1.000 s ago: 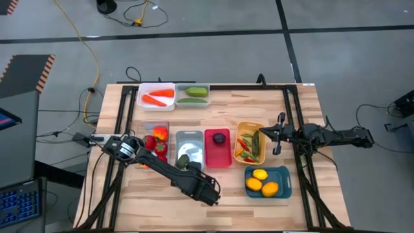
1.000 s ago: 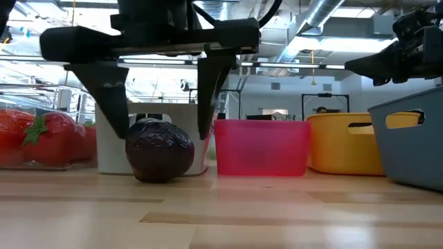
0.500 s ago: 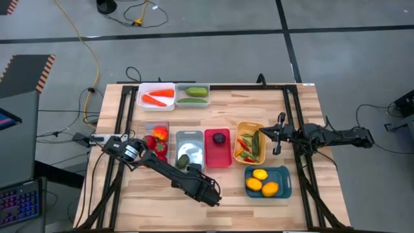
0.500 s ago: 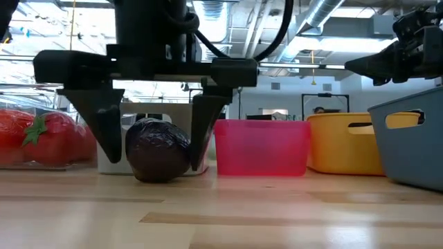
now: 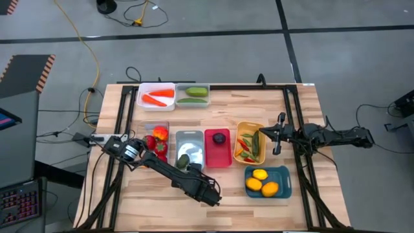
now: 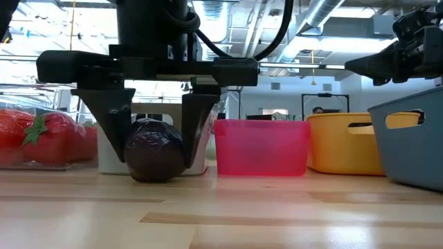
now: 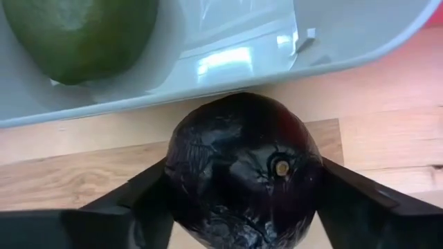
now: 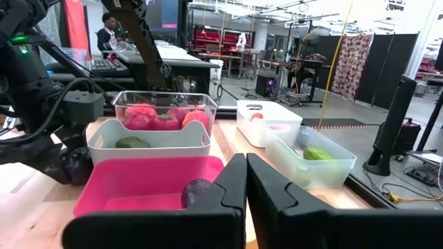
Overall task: Sort produce into baskets
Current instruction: Put the plum into the red bin
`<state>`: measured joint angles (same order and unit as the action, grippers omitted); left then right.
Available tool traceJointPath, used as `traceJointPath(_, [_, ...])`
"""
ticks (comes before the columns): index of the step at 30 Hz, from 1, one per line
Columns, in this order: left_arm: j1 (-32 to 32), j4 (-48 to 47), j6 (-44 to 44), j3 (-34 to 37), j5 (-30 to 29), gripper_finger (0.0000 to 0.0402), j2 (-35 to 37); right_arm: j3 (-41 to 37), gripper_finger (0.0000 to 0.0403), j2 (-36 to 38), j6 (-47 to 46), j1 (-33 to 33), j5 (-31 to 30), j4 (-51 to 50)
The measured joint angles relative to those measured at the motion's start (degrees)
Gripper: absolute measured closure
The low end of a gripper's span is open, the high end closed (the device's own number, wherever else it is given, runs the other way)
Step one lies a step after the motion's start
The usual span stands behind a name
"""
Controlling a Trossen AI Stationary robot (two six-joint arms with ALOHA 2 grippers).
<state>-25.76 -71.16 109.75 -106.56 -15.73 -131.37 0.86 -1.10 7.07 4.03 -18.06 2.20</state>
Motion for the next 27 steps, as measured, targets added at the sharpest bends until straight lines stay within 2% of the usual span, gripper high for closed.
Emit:
traceJointPath(2, [0.0, 0.0, 0.1, 0.0, 0.0, 0.0146, 0.0, 0.0, 0.0365, 0.0, 0.0, 0.0, 0.0, 0.0])
traceJointPath(10, [-0.7, -5.2, 2.7, -4.0, 3.0, 0.0142, 0.1, 0.0, 0.0365, 0.0, 0.0, 0.0, 0.0, 0.0])
traceJointPath(17, [-2.0, -12.8, 3.2, -13.6, 2.2, 0.0123, 0.7, 0.0, 0.0365, 0.0, 0.0, 0.0, 0.0, 0.0])
traceJointPath(21, [-2.0, -14.0, 0.0, -19.1, -1.9, 0.0131, 0.7, 0.0, 0.0365, 0.0, 0.0, 0.0, 0.0, 0.0])
traceJointPath(27, [-0.5, -12.8, -12.6, -23.6, -14.7, 0.0133, 0.7, 0.0, 0.0365, 0.0, 0.0, 0.0, 0.0, 0.0])
